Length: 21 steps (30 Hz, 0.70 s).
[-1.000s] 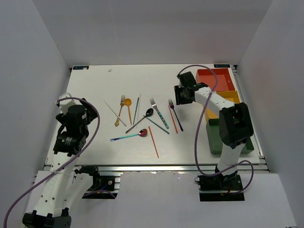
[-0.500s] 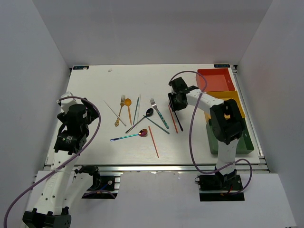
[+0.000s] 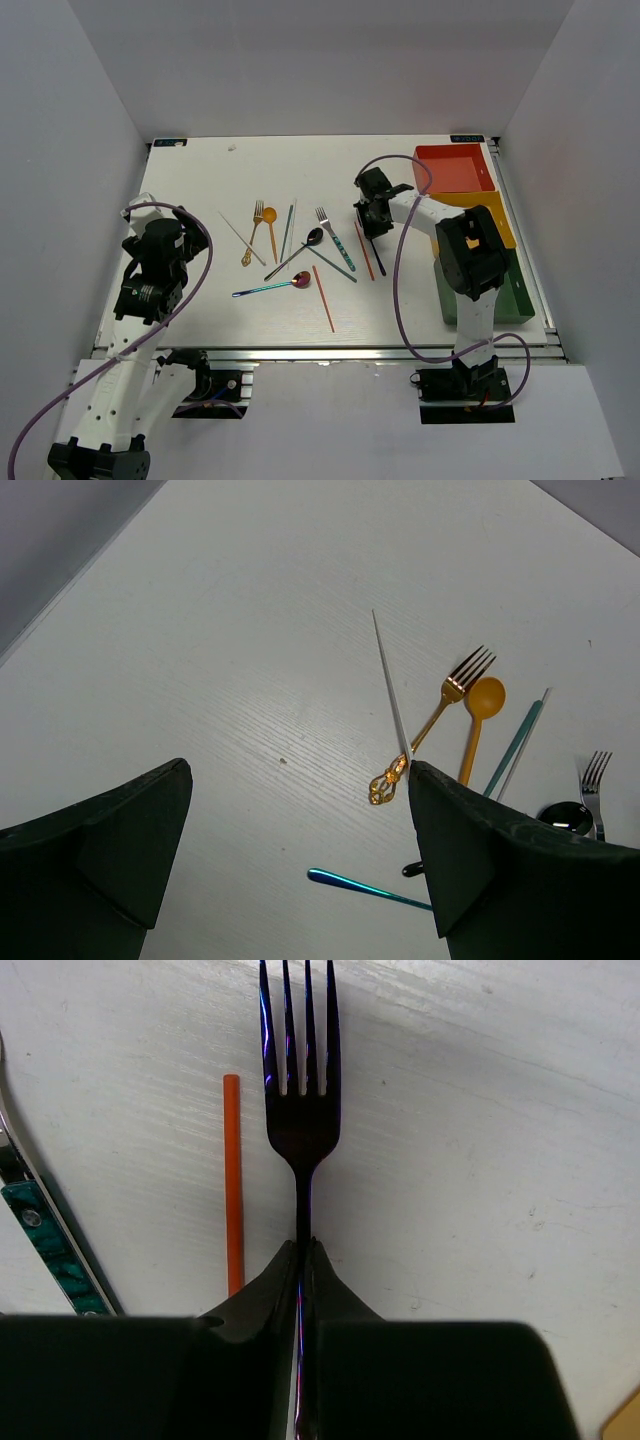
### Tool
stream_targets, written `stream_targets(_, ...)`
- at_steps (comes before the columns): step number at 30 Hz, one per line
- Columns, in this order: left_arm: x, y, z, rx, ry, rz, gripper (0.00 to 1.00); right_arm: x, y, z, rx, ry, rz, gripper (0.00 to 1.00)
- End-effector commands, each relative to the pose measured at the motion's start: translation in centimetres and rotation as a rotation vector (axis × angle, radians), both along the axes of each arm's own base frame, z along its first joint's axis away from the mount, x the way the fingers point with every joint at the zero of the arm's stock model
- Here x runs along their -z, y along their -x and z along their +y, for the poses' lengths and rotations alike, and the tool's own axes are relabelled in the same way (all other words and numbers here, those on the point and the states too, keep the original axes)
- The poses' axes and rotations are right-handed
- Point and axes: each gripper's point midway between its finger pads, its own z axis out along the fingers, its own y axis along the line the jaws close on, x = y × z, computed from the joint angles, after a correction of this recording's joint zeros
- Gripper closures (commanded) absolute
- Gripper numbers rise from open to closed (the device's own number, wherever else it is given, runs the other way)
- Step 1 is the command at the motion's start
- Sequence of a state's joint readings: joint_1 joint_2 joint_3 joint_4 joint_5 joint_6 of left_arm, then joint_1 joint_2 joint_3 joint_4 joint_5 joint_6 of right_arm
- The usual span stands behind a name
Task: Sort the eating utensils into containers
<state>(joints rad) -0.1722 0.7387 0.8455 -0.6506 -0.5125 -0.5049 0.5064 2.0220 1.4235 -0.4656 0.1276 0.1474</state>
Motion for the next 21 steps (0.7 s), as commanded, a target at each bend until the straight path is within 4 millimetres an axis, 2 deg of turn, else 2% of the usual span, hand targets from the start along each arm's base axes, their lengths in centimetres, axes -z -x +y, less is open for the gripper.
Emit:
stream_targets(1, -0.7, -0.3, -0.1, 0.007, 0.0, -0.023, 0.02, 1.0, 0.0, 0.0, 0.009, 0.016, 0.006, 0.94)
stream_targets(6, -0.7, -0.2, -0.1, 0.01, 0.002, -0.024, 0.02, 1.4, 0.0, 0.0, 0.024, 0.016, 0.021, 0.95)
stream_targets(8, -0.7, -0.2, -0.1, 0.013, 0.003, -0.024, 0.02, 1.8, 0.2, 0.0, 0.025, 0.018, 0.032, 0.92)
stream_targets(9, -0.7, -0.2, -0.1, 0.013, 0.003, -0.024, 0.02, 2.0, 0.3, 0.0, 0.028, 0.021, 0.041, 0.93)
stream_targets(10, -0.7, -0.2, -0.2, 0.014, 0.004, -0.025, 0.02, 2.0, 0.3, -0.1, 0.032, 0.022, 0.04, 1.0)
stream_targets(11, -0.7, -0.2, -0.1, 0.013, 0.003, -0.024, 0.02, 1.9, 0.1, 0.0, 0.041, 0.013, 0.029, 1.0)
stream_targets(14, -0.7, -0.2, -0.2, 0.014, 0.004, -0.025, 0.02, -0.3, -0.5, 0.1, 0.093, -0.055, -0.029, 1.0)
stream_targets(15, -0.7, -0.2, -0.2, 0.016, 0.004, -0.027, 0.02, -2.8, -1.5, 0.3, 0.116, -0.108, -0.094, 1.0)
stream_targets(17, -0.7, -0.2, -0.2, 0.017, 0.005, -0.025, 0.02, -5.2, -2.5, -1.0, 0.184, -0.168, -0.152, 1.0)
stream_targets(18, -0.6, -0.2, -0.2, 0.015, 0.004, -0.022, 0.02, -8.4, -3.5, -1.1, 0.228, -0.244, -0.227, 1.0)
stream_targets(19, -0.6, -0.2, -0.2, 0.017, 0.005, -0.022, 0.02, -10.0, -4.3, -2.4, 0.271, -0.294, -0.256, 1.0)
stream_targets(21, -0.7, -0.2, -0.3, 0.018, 0.007, -0.026, 0.02, -13.2, -5.2, -3.7, 0.339, -0.414, -0.307, 1.0)
